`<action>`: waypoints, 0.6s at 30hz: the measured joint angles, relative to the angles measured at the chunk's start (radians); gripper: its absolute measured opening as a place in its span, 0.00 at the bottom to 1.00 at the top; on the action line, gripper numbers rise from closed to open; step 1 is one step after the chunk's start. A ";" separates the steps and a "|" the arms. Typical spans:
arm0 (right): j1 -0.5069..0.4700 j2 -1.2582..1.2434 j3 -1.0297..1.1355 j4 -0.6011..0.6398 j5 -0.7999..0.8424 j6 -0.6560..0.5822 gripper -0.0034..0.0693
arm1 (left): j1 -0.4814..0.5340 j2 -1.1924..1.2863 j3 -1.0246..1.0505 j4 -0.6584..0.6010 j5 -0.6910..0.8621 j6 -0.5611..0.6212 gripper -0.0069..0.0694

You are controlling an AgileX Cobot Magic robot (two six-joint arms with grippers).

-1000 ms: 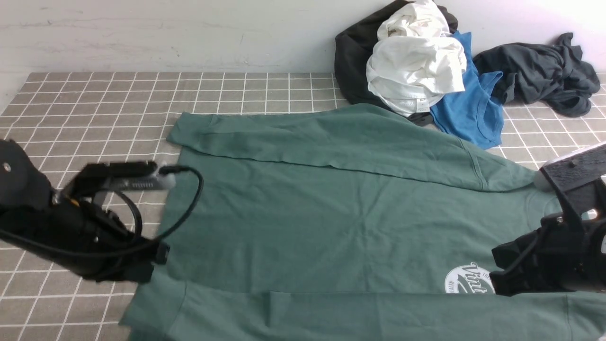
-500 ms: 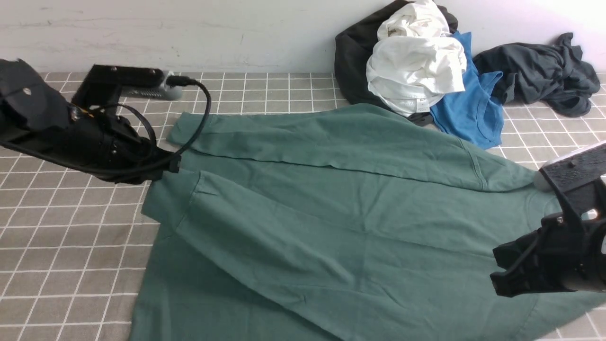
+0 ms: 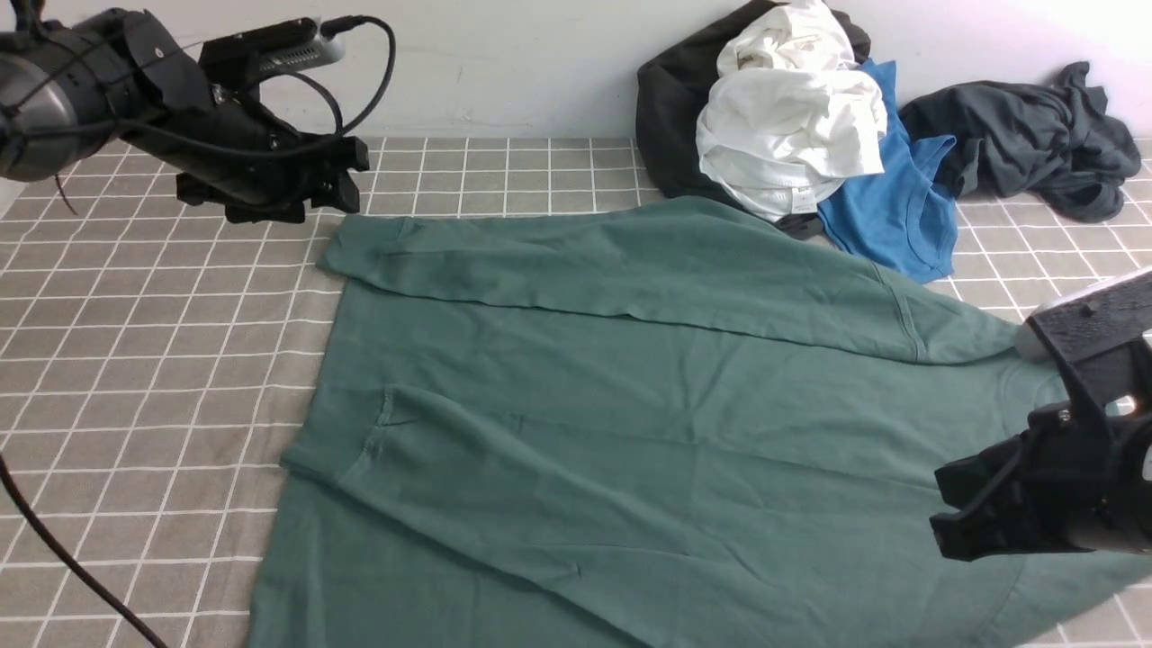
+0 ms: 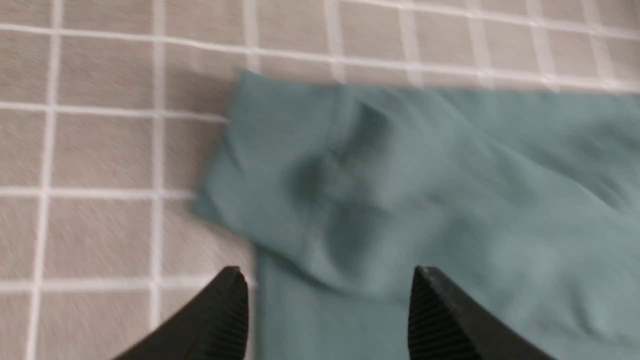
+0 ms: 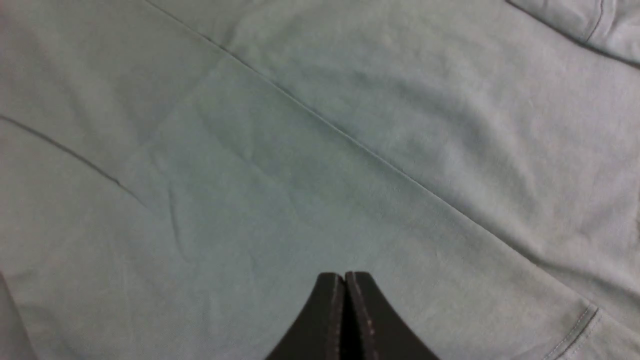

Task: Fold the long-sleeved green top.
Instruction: Use the left arm to clamp the cuff farthest from it

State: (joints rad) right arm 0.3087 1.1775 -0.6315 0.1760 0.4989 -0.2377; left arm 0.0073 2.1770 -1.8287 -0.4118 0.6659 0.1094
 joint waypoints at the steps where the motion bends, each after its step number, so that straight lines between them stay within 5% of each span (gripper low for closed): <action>1: 0.000 0.000 0.000 0.000 0.000 0.000 0.03 | 0.004 0.039 -0.038 0.015 0.004 -0.020 0.62; 11: 0.000 0.000 0.006 0.000 -0.022 -0.001 0.03 | 0.007 0.276 -0.244 0.152 0.018 -0.131 0.56; 14: 0.000 0.000 0.008 0.000 -0.031 -0.001 0.03 | 0.004 0.295 -0.260 0.161 0.011 -0.126 0.44; 18: 0.000 0.000 0.008 0.000 -0.037 -0.001 0.03 | -0.005 0.301 -0.263 0.154 0.010 -0.109 0.15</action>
State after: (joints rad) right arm 0.3087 1.1775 -0.6231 0.1760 0.4616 -0.2386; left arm 0.0023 2.4777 -2.0919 -0.2574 0.6762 0.0000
